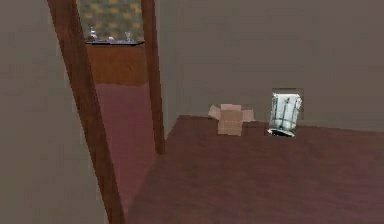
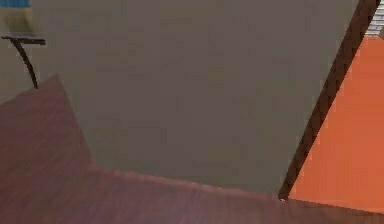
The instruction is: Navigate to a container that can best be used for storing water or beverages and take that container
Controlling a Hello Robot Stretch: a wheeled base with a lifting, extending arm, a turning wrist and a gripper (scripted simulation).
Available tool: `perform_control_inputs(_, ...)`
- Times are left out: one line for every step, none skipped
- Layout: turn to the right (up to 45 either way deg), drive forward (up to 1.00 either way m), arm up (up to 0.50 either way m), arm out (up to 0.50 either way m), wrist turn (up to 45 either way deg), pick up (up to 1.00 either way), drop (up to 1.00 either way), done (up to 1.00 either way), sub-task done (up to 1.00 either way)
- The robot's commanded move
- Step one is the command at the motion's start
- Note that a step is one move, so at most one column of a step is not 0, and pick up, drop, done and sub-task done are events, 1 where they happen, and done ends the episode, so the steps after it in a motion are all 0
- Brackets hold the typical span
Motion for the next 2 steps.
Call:
perform_control_inputs(0.0,1.00,0.00,0.00,0.0,0.00,0.00,0.00,0.00)
perform_control_inputs(12.0,0.00,0.00,0.00,0.0,0.00,0.00,0.00,0.00)
